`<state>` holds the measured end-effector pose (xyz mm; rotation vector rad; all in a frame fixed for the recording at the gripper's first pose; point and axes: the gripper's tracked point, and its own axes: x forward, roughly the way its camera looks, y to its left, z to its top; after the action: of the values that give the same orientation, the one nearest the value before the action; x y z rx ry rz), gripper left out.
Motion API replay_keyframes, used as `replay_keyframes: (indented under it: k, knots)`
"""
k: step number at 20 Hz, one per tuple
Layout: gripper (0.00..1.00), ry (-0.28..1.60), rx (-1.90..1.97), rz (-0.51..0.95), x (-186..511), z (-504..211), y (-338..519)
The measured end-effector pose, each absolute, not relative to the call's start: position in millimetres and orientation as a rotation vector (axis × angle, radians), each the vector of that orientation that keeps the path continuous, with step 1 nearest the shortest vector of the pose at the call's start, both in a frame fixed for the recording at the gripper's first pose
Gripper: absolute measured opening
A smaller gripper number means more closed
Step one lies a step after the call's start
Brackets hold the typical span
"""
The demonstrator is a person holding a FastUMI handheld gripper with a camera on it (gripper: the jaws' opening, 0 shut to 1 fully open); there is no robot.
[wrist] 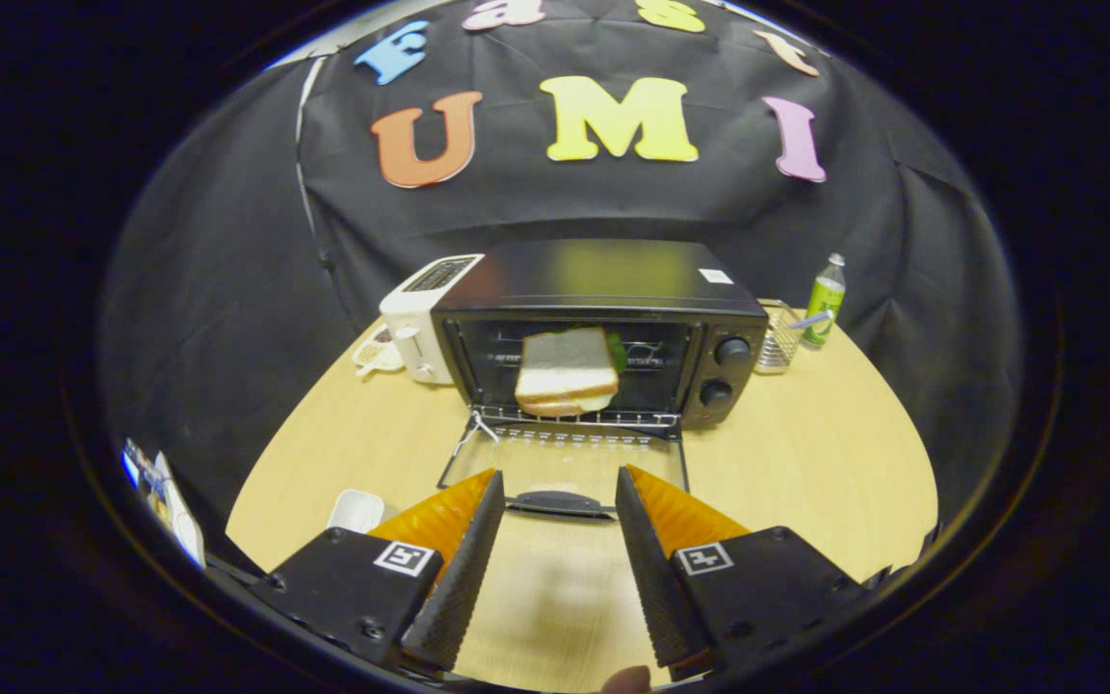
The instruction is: Open the toaster oven, put the food inside, and close the toaster oven door.
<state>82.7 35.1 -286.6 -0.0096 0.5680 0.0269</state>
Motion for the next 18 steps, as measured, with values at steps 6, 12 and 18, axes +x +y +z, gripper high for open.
replay_keyframes:
  k: [6, 12, 18]
  knots:
    - [0.77, 0.635, 0.009, 0.007, 84, -349, 35]
    - [0.77, 0.741, 0.022, -0.013, 97, -412, 38]
    - [0.77, 0.783, 0.036, -0.081, 115, -439, 31]
